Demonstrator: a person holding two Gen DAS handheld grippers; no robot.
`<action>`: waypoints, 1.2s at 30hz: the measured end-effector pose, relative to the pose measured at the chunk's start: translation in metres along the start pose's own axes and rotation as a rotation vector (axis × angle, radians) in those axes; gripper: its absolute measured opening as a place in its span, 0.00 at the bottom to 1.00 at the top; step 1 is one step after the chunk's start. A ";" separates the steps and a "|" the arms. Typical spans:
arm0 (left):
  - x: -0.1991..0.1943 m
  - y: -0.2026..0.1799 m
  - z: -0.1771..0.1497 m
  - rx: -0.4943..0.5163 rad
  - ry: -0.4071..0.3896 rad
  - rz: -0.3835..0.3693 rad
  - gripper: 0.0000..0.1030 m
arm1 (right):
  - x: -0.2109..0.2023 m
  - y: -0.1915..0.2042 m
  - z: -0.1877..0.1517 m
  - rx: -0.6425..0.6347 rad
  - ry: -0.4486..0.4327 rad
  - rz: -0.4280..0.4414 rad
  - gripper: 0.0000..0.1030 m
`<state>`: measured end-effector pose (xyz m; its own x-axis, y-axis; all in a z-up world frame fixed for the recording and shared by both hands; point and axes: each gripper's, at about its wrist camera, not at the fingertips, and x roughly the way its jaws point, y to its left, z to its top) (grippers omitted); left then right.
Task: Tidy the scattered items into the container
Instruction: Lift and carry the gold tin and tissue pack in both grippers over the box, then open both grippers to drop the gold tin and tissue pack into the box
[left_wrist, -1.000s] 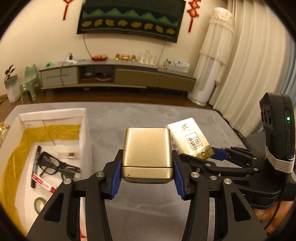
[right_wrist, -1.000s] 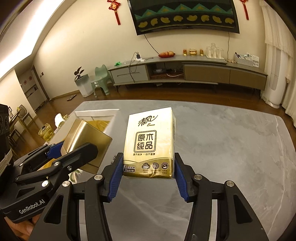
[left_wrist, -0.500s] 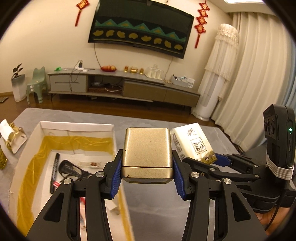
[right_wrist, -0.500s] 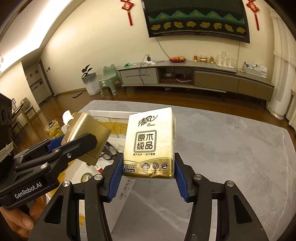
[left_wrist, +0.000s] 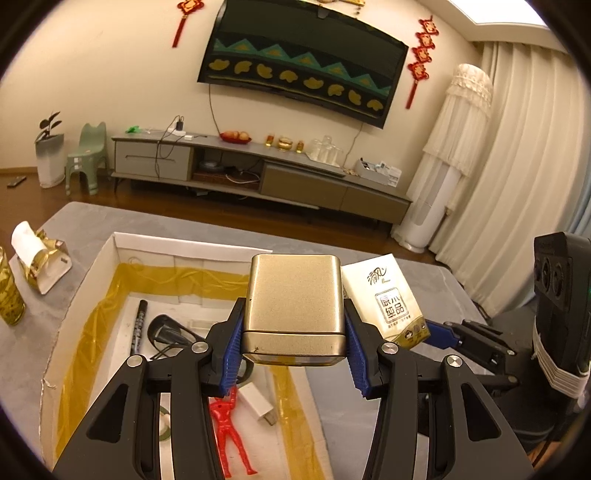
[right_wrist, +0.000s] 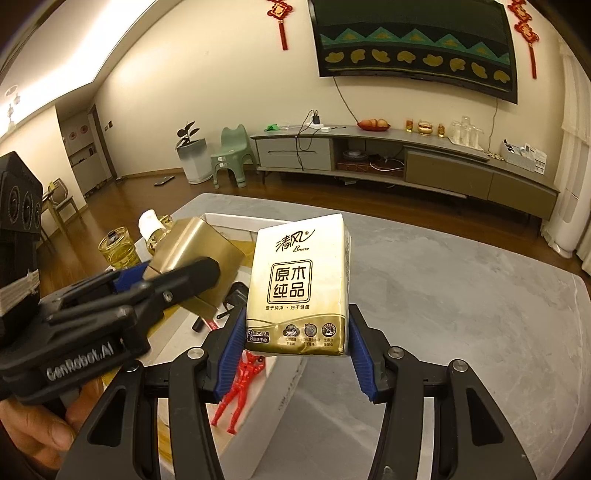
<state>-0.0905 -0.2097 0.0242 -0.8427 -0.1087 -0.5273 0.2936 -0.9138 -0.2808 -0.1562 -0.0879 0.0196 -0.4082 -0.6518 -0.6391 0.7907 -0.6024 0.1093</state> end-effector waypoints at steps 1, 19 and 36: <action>0.000 0.003 -0.001 -0.002 0.001 0.001 0.49 | 0.001 0.003 0.001 -0.003 -0.001 0.001 0.52; -0.017 0.098 0.010 -0.120 -0.010 0.122 0.49 | 0.045 0.054 -0.023 -0.140 0.160 0.077 0.53; 0.000 0.130 -0.010 -0.047 0.132 0.255 0.49 | 0.062 0.057 -0.027 -0.166 0.227 0.073 0.53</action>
<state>-0.0473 -0.3247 -0.0203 -0.6737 -0.2783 -0.6845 0.5120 -0.8438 -0.1608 -0.1243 -0.1500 -0.0344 -0.2498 -0.5599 -0.7900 0.8856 -0.4620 0.0475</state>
